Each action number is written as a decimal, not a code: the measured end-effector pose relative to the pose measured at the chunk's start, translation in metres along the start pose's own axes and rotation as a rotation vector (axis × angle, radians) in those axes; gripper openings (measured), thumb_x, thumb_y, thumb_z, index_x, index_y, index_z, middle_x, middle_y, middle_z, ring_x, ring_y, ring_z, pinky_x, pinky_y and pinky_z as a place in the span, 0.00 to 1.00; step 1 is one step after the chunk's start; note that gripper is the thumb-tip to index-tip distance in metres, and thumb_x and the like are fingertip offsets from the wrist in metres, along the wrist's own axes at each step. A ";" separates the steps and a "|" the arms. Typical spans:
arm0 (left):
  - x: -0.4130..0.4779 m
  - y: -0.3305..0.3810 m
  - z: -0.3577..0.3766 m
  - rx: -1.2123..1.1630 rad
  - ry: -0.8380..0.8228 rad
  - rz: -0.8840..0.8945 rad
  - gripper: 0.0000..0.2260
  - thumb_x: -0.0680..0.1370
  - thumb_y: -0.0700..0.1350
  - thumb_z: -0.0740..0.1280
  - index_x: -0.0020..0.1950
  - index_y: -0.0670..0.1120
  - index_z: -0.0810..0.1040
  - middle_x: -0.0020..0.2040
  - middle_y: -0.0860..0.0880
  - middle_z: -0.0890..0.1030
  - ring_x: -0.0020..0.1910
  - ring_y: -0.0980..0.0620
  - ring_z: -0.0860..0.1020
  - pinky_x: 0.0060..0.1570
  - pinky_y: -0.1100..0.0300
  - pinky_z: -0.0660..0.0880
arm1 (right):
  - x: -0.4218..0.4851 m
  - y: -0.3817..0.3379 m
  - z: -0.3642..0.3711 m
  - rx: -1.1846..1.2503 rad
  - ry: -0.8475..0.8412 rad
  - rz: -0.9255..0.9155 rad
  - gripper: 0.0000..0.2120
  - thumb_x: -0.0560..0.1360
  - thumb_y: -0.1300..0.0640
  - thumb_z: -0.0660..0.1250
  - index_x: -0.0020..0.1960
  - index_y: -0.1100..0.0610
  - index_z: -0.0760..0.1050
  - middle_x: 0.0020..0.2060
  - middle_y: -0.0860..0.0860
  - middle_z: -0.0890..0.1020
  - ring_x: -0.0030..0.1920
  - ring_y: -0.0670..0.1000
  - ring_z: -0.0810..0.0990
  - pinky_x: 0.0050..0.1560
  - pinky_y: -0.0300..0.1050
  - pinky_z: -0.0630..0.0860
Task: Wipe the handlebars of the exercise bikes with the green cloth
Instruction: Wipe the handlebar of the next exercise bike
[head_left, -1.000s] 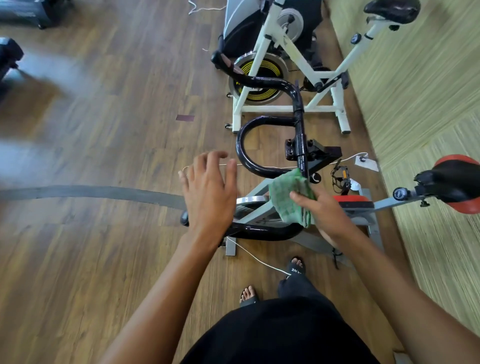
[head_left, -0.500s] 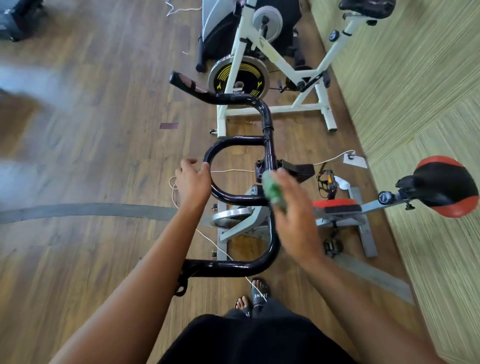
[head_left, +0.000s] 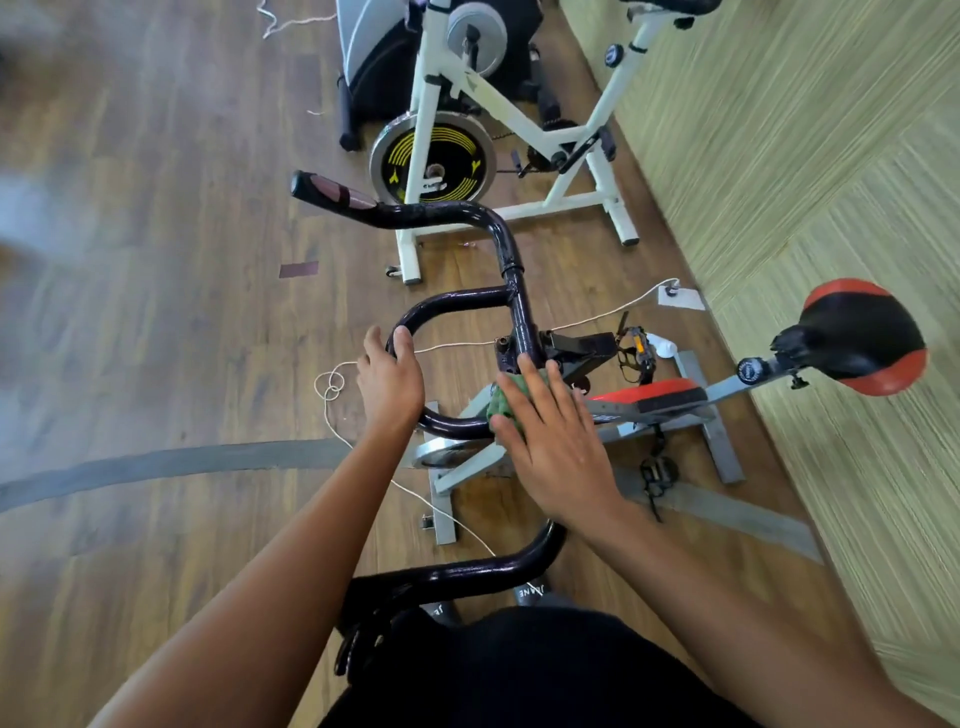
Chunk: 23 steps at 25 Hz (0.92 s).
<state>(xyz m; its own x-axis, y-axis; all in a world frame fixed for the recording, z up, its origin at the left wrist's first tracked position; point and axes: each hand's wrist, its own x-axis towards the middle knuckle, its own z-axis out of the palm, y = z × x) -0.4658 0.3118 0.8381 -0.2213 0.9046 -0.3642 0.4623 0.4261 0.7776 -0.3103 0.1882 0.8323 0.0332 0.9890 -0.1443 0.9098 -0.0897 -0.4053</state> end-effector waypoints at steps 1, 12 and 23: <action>0.000 -0.002 0.000 0.000 0.001 0.024 0.25 0.84 0.58 0.50 0.79 0.49 0.59 0.75 0.42 0.66 0.74 0.41 0.63 0.72 0.45 0.60 | 0.002 -0.002 0.001 0.015 0.017 0.018 0.26 0.84 0.40 0.39 0.80 0.43 0.45 0.80 0.42 0.40 0.78 0.48 0.33 0.79 0.57 0.41; -0.017 -0.008 -0.001 0.366 0.092 0.286 0.22 0.83 0.56 0.56 0.76 0.51 0.62 0.75 0.44 0.62 0.76 0.42 0.56 0.76 0.42 0.48 | 0.001 -0.011 -0.008 0.198 -0.010 0.061 0.24 0.84 0.41 0.42 0.80 0.43 0.51 0.79 0.40 0.45 0.79 0.45 0.37 0.77 0.49 0.38; -0.058 0.029 0.022 0.434 -0.366 0.230 0.13 0.73 0.58 0.71 0.50 0.52 0.76 0.44 0.55 0.81 0.50 0.52 0.78 0.69 0.44 0.61 | 0.020 0.040 -0.046 0.804 -0.093 0.275 0.20 0.77 0.59 0.70 0.67 0.51 0.69 0.59 0.48 0.76 0.62 0.48 0.76 0.55 0.38 0.75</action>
<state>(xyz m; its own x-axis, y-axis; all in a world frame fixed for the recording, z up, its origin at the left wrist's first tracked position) -0.4211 0.2721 0.8703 0.1997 0.8833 -0.4241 0.7876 0.1128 0.6058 -0.2542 0.2094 0.8544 0.1436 0.9095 -0.3902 0.3029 -0.4157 -0.8576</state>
